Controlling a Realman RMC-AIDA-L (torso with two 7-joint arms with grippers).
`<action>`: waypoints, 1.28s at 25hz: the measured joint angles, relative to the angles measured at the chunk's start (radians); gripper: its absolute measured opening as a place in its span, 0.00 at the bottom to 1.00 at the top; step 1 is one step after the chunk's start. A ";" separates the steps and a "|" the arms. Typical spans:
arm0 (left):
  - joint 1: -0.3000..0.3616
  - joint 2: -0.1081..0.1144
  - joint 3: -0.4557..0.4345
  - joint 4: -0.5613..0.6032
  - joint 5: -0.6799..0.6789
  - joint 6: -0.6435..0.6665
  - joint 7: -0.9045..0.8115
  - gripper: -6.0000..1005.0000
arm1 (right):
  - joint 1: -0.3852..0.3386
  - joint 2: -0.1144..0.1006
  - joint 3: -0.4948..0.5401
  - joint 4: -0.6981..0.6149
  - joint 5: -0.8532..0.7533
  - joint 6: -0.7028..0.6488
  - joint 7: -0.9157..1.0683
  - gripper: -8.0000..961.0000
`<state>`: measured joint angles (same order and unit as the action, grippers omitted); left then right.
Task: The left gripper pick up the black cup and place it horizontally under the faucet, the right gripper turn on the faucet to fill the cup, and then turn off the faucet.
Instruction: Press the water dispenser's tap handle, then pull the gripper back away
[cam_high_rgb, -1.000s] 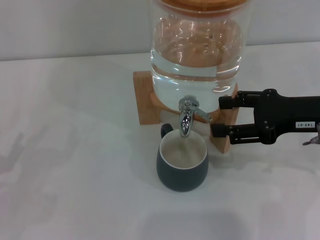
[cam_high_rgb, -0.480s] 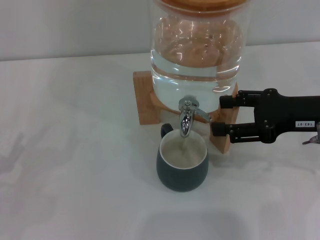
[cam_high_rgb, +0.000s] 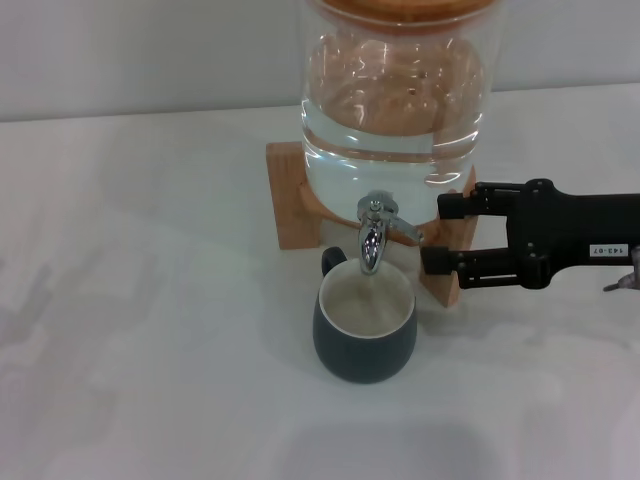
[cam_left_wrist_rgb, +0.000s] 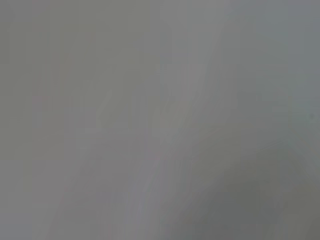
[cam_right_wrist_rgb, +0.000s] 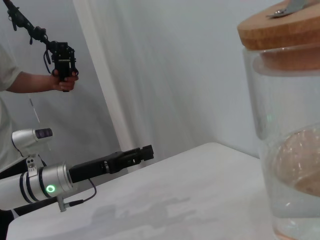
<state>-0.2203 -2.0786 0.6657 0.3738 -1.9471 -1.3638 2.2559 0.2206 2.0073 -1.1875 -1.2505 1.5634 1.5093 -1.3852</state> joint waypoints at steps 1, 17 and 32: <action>0.000 0.000 0.000 -0.002 0.000 0.000 0.000 0.65 | -0.001 0.000 -0.001 0.000 0.001 0.000 0.000 0.81; 0.000 -0.001 0.000 -0.014 0.002 -0.009 0.001 0.65 | -0.049 0.002 -0.102 -0.067 0.016 -0.110 0.005 0.81; 0.009 -0.002 0.000 -0.015 0.002 -0.011 0.002 0.65 | -0.064 0.002 -0.134 -0.076 0.023 -0.181 0.007 0.81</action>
<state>-0.2118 -2.0801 0.6657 0.3586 -1.9453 -1.3751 2.2581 0.1566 2.0095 -1.3211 -1.3262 1.5860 1.3281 -1.3787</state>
